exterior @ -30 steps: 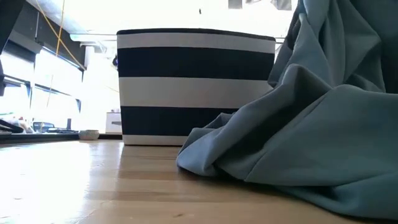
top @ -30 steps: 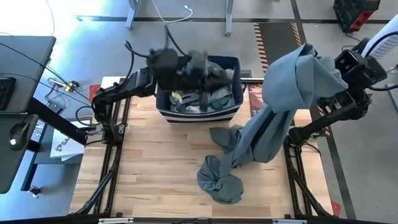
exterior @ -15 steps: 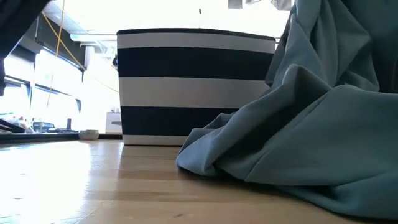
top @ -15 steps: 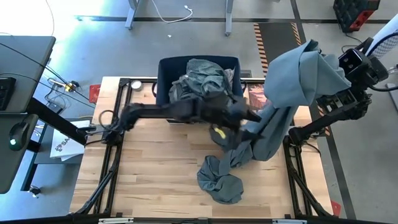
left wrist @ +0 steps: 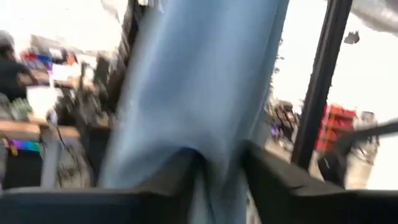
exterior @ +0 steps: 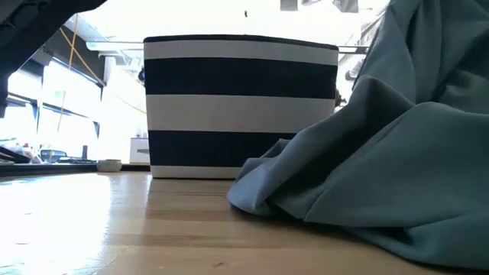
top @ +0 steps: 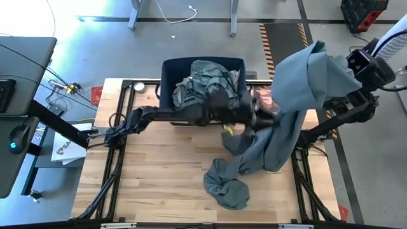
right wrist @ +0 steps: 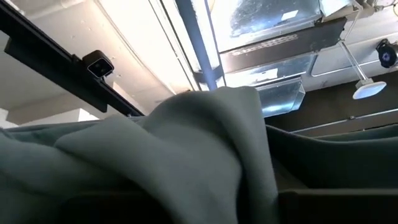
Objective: Sort clothes
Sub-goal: Put the gray pants into the blue bin
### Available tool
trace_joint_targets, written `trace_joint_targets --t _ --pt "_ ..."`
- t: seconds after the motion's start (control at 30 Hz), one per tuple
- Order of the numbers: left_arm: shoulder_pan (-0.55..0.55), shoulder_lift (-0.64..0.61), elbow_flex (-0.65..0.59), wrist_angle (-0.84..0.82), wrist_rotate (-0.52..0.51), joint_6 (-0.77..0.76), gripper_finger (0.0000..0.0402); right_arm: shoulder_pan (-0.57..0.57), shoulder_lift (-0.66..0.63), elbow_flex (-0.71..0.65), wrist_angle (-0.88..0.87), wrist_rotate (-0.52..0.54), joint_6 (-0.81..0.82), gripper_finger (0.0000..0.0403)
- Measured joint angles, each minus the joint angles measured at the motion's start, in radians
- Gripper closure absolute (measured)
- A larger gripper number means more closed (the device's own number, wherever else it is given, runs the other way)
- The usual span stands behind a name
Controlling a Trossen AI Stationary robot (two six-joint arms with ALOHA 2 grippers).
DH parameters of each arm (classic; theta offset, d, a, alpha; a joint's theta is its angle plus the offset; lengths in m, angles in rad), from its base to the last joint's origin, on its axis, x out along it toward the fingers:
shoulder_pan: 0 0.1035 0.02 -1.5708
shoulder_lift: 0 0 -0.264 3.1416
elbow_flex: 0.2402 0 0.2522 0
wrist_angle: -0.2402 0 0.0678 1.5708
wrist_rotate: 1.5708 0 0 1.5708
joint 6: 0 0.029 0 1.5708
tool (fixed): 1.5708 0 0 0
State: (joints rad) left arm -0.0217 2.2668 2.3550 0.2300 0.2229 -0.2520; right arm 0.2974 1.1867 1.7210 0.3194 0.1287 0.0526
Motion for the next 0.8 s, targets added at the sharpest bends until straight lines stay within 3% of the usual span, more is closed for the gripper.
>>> trace_joint_targets --t 0.07,0.13,0.23,0.33,0.47,0.57,0.67,0.8 --pt "0.028 -0.039 0.0 0.003 0.001 0.0 0.036 0.0 0.011 0.0 0.002 -0.001 0.0 0.0402" --pt "0.059 -0.082 0.0 -0.006 0.004 0.0 0.0387 0.0 0.024 0.0 0.001 -0.001 -0.001 0.0402" --pt "0.106 -0.17 0.0 -0.058 -0.008 0.047 0.0395 0.0 0.042 0.0 0.001 -0.001 -0.007 0.0402" --pt "0.152 -0.284 -0.001 -0.096 -0.082 0.181 0.0399 -0.012 0.06 0.0 0.013 0.025 -0.019 0.0402" --pt "0.245 -0.438 0.001 -0.074 -0.16 0.351 0.04 -0.049 0.098 0.0 0.091 0.138 -0.107 0.0402" --pt "0.347 -0.533 0.003 -0.117 -0.173 0.388 0.04 -0.104 0.127 0.0 0.125 0.248 -0.196 0.04" --pt "0.453 -0.606 0.004 -0.331 -0.163 0.389 0.0401 -0.187 0.147 0.0 0.005 0.361 -0.199 0.0389" --pt "0.579 -0.654 0.003 -0.773 -0.206 0.465 0.0401 -0.332 0.183 0.0 -0.27 0.391 -0.067 0.0366"
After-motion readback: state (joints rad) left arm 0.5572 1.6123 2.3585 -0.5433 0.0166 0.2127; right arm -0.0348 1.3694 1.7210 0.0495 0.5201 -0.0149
